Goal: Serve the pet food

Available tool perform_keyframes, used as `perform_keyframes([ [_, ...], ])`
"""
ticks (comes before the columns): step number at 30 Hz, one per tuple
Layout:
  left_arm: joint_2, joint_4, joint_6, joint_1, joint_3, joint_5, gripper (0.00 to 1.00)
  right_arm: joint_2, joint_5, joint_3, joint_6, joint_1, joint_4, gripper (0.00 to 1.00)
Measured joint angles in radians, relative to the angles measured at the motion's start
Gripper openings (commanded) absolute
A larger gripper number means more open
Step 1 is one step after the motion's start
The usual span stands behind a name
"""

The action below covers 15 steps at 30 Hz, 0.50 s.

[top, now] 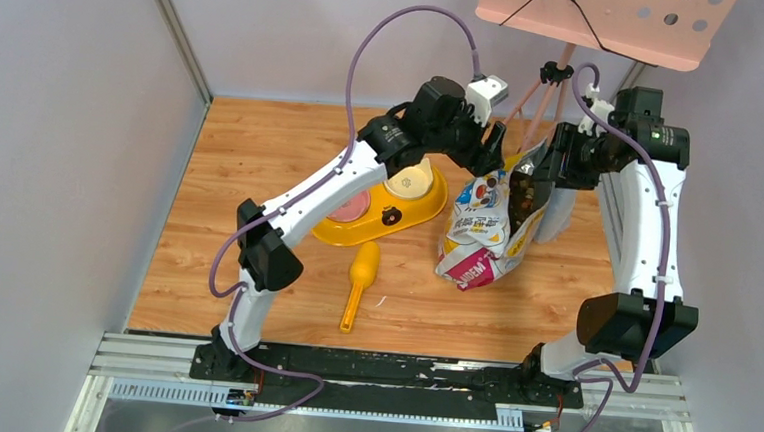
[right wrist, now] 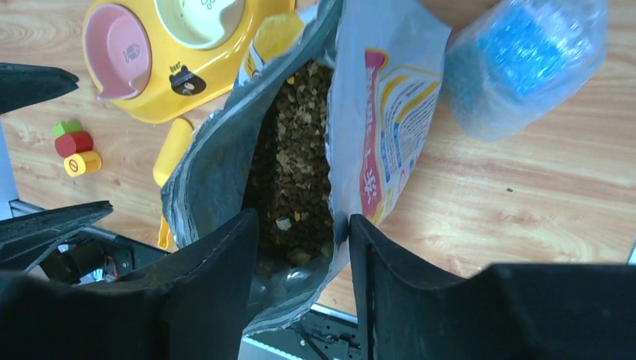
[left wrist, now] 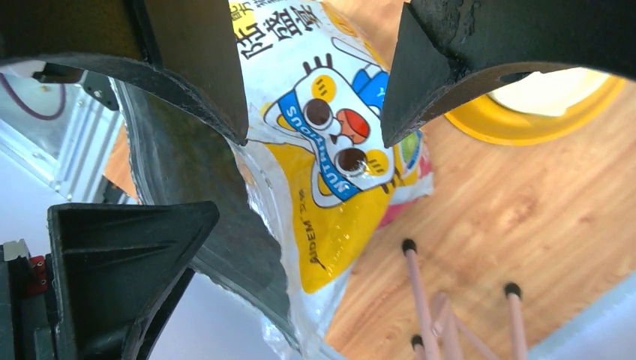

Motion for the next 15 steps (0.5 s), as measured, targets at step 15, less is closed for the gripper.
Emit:
perform_keyframes([
  [15, 0.005, -0.007, -0.120, -0.114, -0.053, -0.010, 0.74, -0.148, -0.003, -0.201, 0.046, 0.000, -0.022, 0.50],
])
